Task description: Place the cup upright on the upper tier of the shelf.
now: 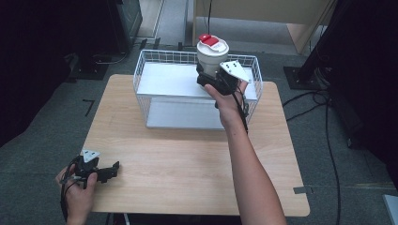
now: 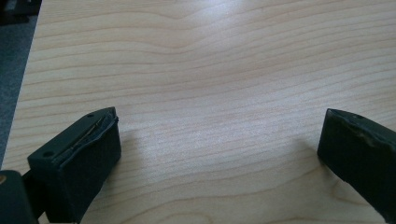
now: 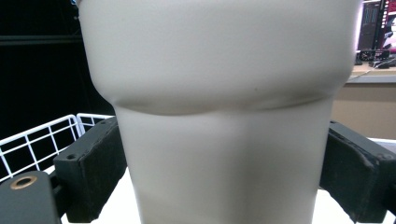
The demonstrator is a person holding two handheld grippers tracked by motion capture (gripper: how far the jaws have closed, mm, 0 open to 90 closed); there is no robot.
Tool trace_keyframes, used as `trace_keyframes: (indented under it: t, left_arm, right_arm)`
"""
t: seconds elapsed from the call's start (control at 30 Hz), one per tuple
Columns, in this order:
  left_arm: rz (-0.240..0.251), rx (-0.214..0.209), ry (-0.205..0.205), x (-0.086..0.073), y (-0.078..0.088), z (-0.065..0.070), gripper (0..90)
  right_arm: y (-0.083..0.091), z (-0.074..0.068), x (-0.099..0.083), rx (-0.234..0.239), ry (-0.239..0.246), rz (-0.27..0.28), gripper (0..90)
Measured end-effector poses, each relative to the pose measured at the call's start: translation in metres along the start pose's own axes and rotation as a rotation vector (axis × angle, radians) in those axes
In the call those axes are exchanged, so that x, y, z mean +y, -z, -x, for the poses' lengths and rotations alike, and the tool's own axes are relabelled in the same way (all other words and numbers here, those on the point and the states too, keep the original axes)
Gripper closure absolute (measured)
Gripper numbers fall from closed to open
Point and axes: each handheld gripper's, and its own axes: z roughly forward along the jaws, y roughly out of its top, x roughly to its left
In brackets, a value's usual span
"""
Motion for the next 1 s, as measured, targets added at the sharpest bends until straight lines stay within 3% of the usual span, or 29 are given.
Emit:
trace_keyframes:
  t: [0.47, 0.7, 0.8, 1.0]
  left_arm:
    - [0.0, 0.0, 0.0, 0.0, 0.0, 0.0, 0.0]
    - [-0.001, 0.0, -0.001, 0.0, 0.0, 0.0, 0.0]
    - [0.0, 0.0, 0.0, 0.0, 0.0, 0.0, 0.0]
    - [-0.001, 0.001, -0.001, 0.0, 0.0, 0.0, 0.0]
  right_arm:
    - [0.008, 0.001, -0.003, 0.02, 0.007, -0.001, 8.9]
    - [0.01, 0.008, -0.001, 0.058, -0.044, -0.014, 7.3]
    - [0.012, 0.01, 0.0, 0.091, -0.077, -0.018, 0.6]
    - [0.016, 0.012, 0.002, 0.085, -0.068, -0.026, 0.0]
